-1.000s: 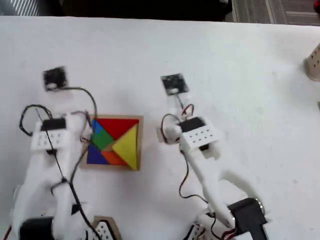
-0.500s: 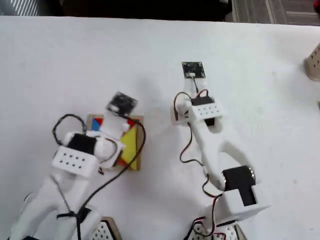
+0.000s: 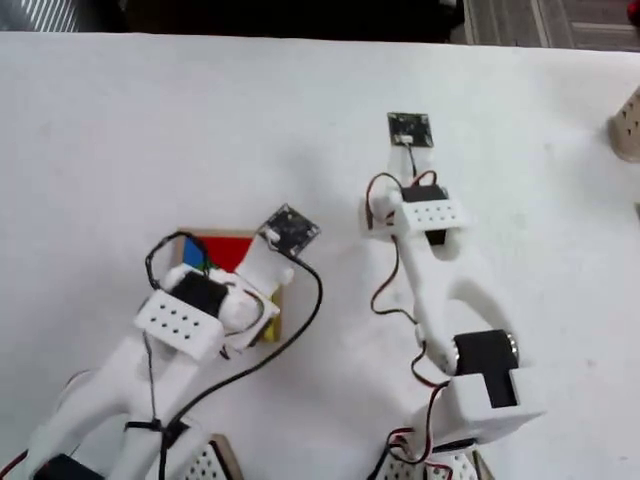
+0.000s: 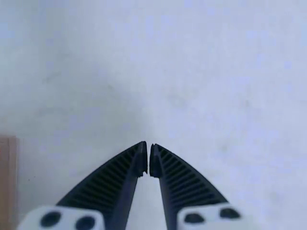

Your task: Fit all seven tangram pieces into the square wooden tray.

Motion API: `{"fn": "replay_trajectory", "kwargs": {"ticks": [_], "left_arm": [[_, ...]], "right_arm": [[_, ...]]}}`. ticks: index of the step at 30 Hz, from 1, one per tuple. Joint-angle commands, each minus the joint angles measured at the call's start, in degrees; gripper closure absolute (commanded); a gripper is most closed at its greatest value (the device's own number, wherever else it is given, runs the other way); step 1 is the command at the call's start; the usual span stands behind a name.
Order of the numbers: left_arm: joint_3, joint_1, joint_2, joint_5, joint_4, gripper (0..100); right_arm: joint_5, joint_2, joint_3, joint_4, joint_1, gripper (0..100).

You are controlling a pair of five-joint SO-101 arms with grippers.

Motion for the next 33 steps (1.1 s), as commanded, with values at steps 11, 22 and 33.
{"fn": "replay_trajectory", "kwargs": {"ticks": [11, 22, 33], "left_arm": [[-10.6, -5.1, 20.8, 1.1, -3.3, 98], [-8.9, -6.1, 20.6, 8.9, -14.9, 98], [-11.9, -11.7, 18.7, 9.1, -11.1, 98]], "right_arm": [[-1.8, -0.7, -5.0, 4.0, 2.4, 98.1], [-1.8, -0.7, -5.0, 4.0, 2.4, 98.1], [-1.7, -0.7, -5.0, 5.2, 1.5, 98.1]]}}
